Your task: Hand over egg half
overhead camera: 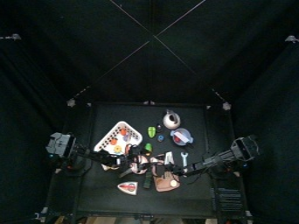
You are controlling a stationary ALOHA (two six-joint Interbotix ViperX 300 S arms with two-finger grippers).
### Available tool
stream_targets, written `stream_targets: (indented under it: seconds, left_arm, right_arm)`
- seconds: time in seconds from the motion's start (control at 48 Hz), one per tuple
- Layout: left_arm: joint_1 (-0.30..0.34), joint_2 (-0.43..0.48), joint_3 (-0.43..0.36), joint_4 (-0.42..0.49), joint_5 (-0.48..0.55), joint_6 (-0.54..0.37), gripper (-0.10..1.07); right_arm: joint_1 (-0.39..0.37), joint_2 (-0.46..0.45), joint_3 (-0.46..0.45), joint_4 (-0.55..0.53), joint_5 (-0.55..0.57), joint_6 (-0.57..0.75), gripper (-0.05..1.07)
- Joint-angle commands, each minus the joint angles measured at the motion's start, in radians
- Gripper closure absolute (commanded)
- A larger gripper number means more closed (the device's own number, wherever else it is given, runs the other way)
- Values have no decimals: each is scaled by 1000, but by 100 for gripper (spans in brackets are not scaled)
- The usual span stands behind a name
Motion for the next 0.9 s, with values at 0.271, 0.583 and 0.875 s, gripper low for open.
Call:
stream_targets:
  seconds: [0.271, 0.583, 0.875]
  left_arm:
    - [5, 25, -60, 60, -5, -2, -4]
    - [5, 57, -81, 89, 3, -6, -3]
    - [5, 69, -81, 91, 5, -28, -3]
  right_arm:
    - [0, -25, -12, -8, 2, 2, 26]
    - [3, -26, -12, -9, 2, 2, 26]
    - [5, -25, -12, -14, 2, 2, 26]
